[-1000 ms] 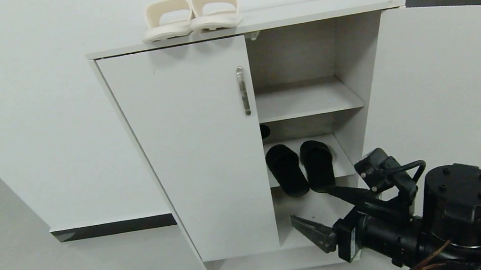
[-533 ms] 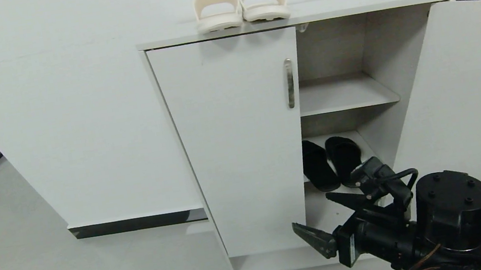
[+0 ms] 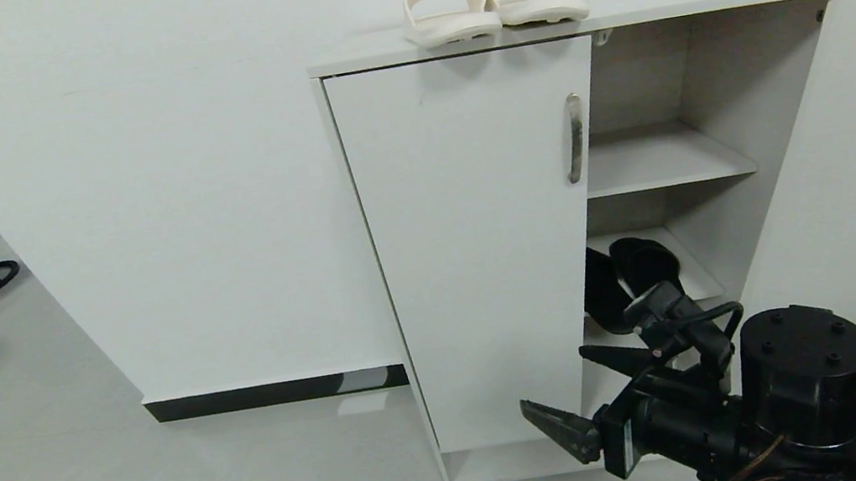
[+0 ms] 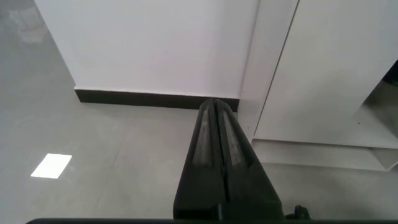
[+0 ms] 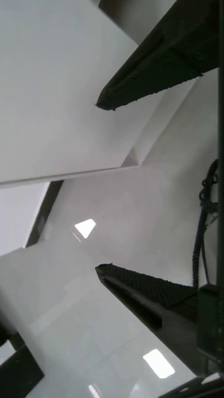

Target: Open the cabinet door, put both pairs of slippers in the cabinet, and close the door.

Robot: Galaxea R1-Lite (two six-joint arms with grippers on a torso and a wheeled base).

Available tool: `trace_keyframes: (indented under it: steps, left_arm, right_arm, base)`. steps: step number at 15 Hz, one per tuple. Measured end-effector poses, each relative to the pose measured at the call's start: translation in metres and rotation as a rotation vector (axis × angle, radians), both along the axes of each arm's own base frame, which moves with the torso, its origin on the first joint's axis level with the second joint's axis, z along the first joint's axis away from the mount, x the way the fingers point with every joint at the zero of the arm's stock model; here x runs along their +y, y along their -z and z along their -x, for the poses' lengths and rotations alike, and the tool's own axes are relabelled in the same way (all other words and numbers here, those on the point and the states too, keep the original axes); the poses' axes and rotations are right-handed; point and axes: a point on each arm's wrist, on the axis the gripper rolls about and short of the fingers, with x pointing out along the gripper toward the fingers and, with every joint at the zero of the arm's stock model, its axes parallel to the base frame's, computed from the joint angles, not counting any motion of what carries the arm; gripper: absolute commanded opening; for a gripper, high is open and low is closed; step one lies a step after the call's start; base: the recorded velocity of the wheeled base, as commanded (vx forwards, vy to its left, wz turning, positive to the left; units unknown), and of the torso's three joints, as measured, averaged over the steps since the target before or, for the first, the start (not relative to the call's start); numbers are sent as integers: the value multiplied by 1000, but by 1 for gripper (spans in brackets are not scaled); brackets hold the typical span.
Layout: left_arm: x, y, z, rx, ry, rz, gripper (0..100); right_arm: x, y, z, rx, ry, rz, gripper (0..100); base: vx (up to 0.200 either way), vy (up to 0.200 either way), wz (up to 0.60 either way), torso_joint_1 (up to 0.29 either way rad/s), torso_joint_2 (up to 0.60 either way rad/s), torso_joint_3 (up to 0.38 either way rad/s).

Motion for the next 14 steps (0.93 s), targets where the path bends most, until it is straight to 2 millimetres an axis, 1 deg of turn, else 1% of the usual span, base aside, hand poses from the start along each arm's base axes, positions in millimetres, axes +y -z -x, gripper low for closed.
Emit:
trace_keyframes:
  steps: [3,7,14]
  left_arm:
    - [0,0,0,0,0,1,0]
    - [0,0,0,1,-1,1,0]
    - [0,0,0,-1,0,-1,0]
  right_arm:
    - [0,0,0,1,-2,-1,100]
    - [0,0,1,-10,-4,-13,100]
    - [0,3,1,-18,-2,-19,100]
  base:
    - [0,0,0,7,-24,-7]
    - [0,0,0,62,-249,-244]
    - [0,0,0,179,-500,-290]
